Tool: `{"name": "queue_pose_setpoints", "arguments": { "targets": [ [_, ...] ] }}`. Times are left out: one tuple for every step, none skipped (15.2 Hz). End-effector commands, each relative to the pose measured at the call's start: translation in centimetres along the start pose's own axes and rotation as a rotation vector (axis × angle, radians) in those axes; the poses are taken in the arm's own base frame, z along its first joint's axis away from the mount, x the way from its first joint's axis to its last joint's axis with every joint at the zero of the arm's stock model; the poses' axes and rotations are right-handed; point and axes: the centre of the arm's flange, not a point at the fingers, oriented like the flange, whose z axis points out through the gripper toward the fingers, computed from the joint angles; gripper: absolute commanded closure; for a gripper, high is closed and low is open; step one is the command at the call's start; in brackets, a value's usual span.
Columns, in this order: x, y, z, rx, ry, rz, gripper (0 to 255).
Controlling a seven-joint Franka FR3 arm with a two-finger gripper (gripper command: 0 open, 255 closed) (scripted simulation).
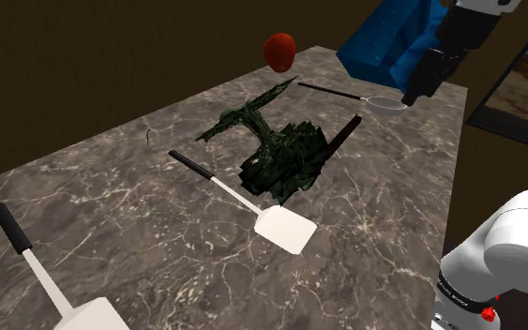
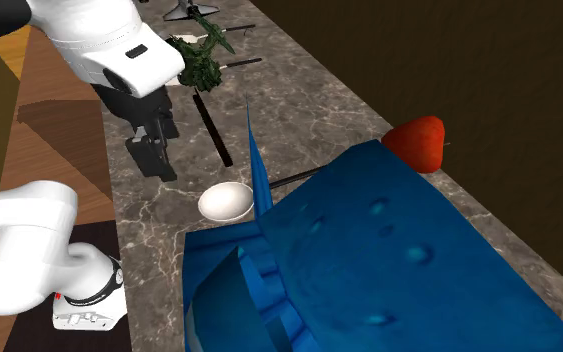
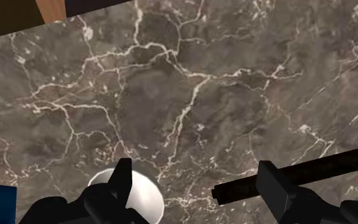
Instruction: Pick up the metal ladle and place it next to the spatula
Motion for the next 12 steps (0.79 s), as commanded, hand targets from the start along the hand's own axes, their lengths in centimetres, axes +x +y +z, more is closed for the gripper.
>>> {"name": "queue_pose_setpoints", "arguments": {
  "targets": [
    [0.0, 0.0, 0.0, 0.000, 0.000, 0.000, 0],
    [1.2, 0.6, 0.3, 0.009, 0.002, -0.019, 0],
    [2.4, 1.1, 0.7, 0.018, 0.003, -0.038, 0],
    [3.6, 1.6, 1.0, 0.027, 0.005, -0.057, 0],
    [4.8, 2.1, 1.4, 0.036, 0.006, -0.075, 0],
    [6.0, 2.5, 1.8, 0.045, 0.008, -0.094, 0],
    [7.2, 3.0, 2.1, 0.053, 0.010, -0.113, 0],
    [8.5, 3.4, 2.5, 0.062, 0.011, -0.132, 0],
    [9.7, 3.7, 2.8, 0.071, 0.013, -0.151, 0],
    [11.0, 4.1, 3.2, 0.080, 0.014, -0.170, 0],
    [12.2, 4.4, 3.6, 0.089, 0.016, -0.189, 0],
    [13.5, 4.7, 3.9, 0.098, 0.018, -0.208, 0]
  ]
}}
